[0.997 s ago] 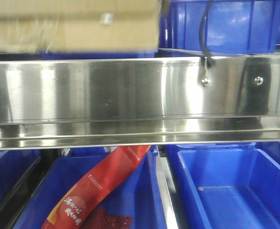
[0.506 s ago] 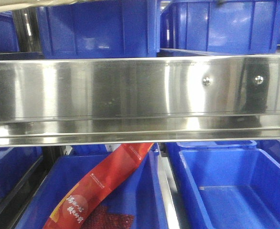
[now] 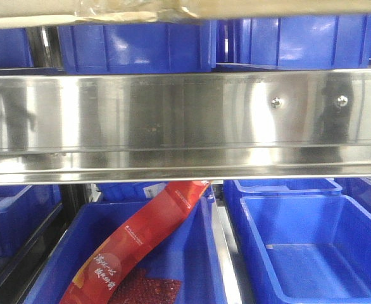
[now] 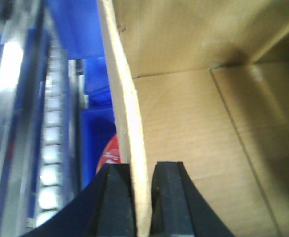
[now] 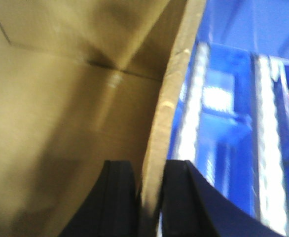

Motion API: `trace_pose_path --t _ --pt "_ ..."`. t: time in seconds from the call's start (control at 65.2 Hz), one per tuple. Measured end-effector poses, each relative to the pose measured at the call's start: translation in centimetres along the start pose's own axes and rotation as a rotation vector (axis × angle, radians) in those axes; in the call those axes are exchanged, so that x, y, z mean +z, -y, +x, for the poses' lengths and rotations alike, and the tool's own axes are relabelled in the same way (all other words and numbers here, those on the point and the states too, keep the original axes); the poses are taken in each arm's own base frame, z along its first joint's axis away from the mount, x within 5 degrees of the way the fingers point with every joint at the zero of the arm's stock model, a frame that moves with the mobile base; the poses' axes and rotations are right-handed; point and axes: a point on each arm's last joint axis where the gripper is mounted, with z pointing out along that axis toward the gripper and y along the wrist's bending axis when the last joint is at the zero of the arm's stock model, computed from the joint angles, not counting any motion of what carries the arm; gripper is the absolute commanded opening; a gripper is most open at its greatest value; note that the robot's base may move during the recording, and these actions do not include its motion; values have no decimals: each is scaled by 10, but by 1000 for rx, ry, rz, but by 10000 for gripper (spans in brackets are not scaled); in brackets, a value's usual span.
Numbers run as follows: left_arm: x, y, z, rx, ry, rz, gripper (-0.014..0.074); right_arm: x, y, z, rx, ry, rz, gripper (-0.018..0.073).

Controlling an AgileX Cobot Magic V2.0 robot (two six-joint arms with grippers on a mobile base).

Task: Grab carton from right shelf to conveyor
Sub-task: 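Lift the carton off the shelf with both grippers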

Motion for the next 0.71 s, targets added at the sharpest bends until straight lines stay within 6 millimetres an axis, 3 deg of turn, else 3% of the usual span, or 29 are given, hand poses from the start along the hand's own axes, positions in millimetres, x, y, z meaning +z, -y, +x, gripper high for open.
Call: trace_pose_path --t 0.199,0.705 --pt "6 2 4 5 -22 -5 -9 7 0 9 -7 -41 4 -67" --pt "17 3 13 21 -68 -19 -9 7 0 9 -7 -38 4 -67"
